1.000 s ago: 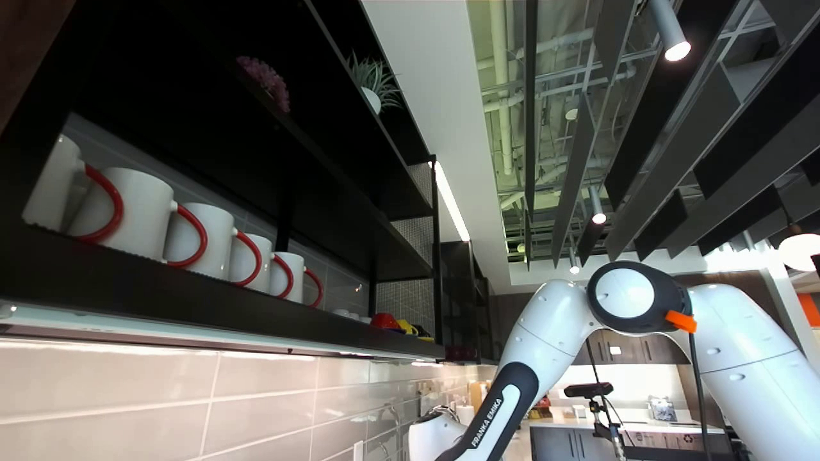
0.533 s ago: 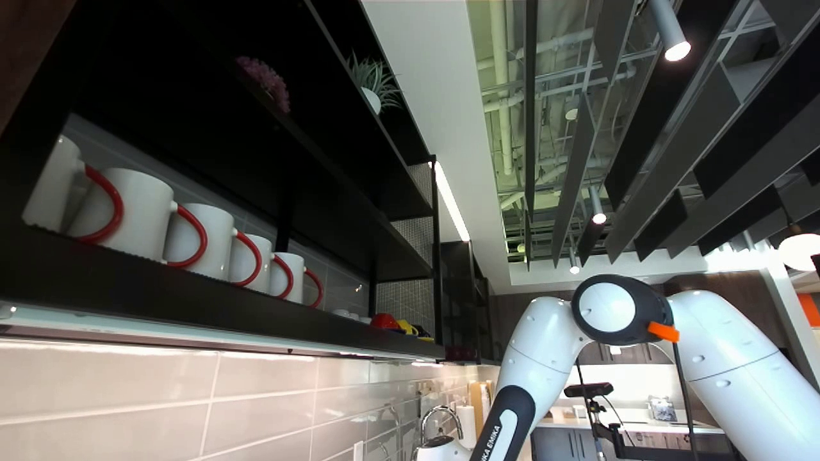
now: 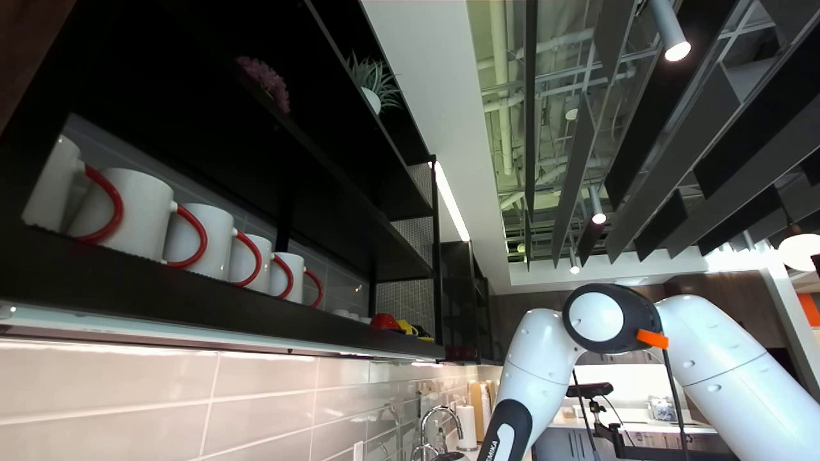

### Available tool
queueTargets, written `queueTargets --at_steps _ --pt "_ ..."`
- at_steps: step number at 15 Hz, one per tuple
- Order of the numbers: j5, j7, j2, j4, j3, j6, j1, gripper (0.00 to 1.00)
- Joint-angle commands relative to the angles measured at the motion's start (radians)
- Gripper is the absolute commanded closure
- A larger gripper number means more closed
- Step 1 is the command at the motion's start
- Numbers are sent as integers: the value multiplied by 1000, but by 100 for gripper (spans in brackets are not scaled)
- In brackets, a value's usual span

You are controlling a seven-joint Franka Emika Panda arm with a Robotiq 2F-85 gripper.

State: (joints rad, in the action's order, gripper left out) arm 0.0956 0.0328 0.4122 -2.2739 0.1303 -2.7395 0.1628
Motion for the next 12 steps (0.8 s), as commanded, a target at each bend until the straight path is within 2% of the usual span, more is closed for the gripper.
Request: queueTargets --at_steps 1,8,9,10,12 --pt "-51 -42 26 -4 -14 -50 23 0" --pt "-79 -49 64 17 -26 -91 34 0" --pt "-82 -50 68 19 -29 -96 36 5" --pt "-86 -52 73 23 -32 -99 38 26" --pt "-92 -51 78 28 -34 -99 39 31"
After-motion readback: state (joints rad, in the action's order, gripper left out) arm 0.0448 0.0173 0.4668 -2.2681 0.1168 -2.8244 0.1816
